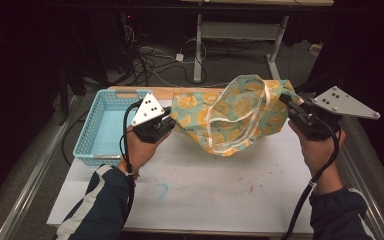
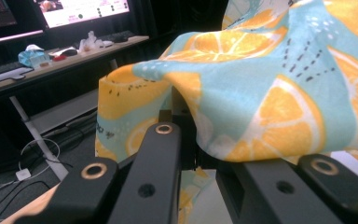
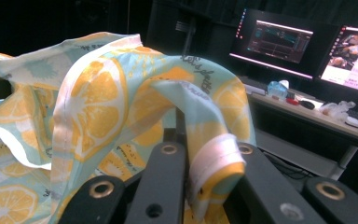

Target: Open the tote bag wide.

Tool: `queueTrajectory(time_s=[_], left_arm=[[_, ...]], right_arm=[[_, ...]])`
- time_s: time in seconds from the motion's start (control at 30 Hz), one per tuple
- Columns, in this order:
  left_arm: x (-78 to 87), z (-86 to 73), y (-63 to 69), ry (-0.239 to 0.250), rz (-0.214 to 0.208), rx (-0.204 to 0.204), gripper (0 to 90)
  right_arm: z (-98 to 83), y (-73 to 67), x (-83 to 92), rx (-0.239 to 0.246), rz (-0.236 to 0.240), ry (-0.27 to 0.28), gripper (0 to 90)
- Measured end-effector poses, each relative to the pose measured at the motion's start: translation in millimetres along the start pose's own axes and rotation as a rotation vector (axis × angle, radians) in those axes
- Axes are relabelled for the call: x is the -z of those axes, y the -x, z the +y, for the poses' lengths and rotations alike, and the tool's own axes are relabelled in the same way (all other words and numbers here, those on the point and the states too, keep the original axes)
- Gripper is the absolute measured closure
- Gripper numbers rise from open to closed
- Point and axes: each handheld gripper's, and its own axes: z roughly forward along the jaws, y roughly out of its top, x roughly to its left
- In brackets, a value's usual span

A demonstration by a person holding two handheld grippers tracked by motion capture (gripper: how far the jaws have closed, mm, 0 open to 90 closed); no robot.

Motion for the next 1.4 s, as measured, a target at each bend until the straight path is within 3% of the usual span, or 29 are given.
queueTrajectory(time_s=[0.3, 0.4, 0.7, 1.1, 1.4], left_arm=[[-19.9, -8.7, 0.3, -0.028, 0.006, 0.006, 87.0], [-28.4, -12.5, 0.3, -0.043, 0.016, -0.017, 87.0], [-52.7, -20.3, -2.9, -0.077, 0.035, -0.027, 87.0], [-85.5, -25.4, -18.0, -0.138, 0.055, -0.008, 86.9], [-101.3, -23.3, -32.6, -0.177, 0.114, -0.001, 86.9]], right_arm=[[-15.7, 6.8, -18.7, -0.015, -0.019, -0.045, 89.4], [-20.8, 9.8, -24.9, -0.031, -0.018, -0.062, 89.4], [-33.0, 18.2, -45.3, -0.044, -0.038, -0.105, 89.4], [-32.0, 23.6, -82.1, -0.011, -0.066, -0.168, 89.4], [-33.3, 23.6, -112.7, 0.002, -0.08, -0.213, 89.4]])
